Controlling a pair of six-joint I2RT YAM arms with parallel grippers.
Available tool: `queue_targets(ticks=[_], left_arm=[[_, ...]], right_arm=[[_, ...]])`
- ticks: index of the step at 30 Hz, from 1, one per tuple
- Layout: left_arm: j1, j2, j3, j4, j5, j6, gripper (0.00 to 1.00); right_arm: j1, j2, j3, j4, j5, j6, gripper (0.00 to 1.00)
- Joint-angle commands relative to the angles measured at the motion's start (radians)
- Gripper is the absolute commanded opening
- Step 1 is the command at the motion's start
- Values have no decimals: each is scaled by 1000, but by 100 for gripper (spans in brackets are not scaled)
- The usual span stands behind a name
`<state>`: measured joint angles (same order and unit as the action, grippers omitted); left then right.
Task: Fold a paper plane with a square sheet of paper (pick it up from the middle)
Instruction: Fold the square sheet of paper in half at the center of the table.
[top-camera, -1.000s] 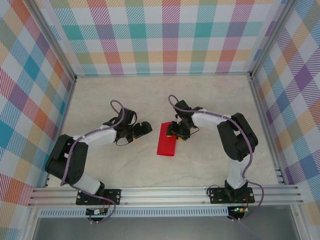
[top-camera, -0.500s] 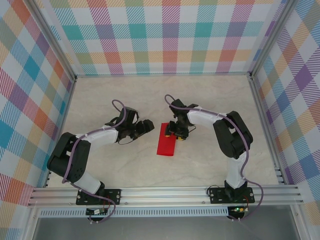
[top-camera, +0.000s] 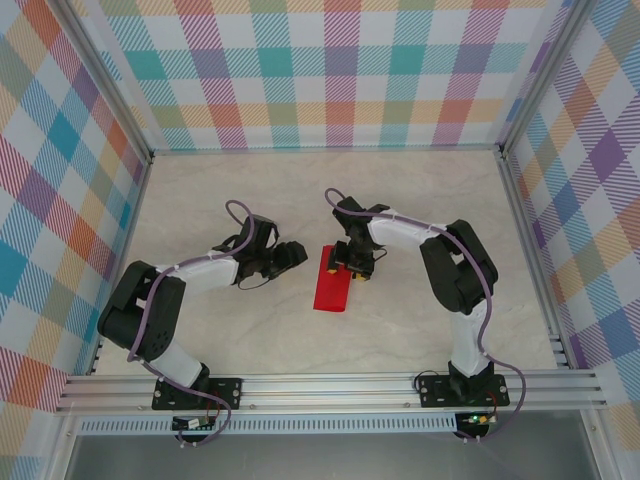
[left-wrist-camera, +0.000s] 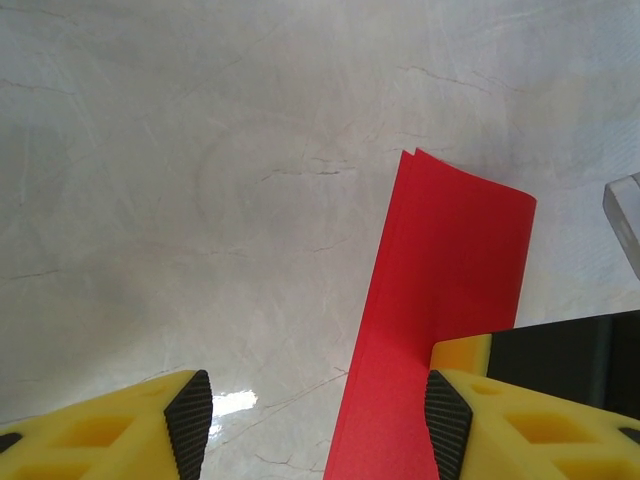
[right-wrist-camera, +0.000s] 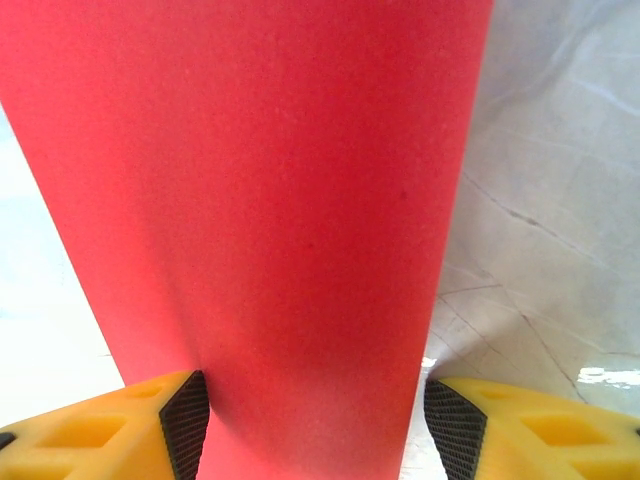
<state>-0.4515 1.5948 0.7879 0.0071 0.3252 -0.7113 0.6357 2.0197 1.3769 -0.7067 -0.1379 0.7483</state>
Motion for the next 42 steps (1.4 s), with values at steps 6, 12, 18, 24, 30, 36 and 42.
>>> queue_targets(ticks=[6,12,18,24,30,36,42], left_arm=[[-21,27,-9,21,24,-7,56],[-24,34,-7,26,23,-12,54],[-28,47,-6,31,27,-15,53],[-33,63,1,35,35,-15,51],[-37,71,6,36,42,-14,48],[-42,77,8,39,46,-14,46],[-46,80,11,40,52,-16,44]], right_arm=[[18,150,-63,11,18,4,64],[20,156,-75,23,8,-43,64],[20,171,-76,43,-17,-59,65],[20,196,-68,45,-33,-67,66],[21,208,-70,47,-34,-67,67],[22,227,-60,43,-29,-73,66],[26,241,-55,39,-20,-75,66]])
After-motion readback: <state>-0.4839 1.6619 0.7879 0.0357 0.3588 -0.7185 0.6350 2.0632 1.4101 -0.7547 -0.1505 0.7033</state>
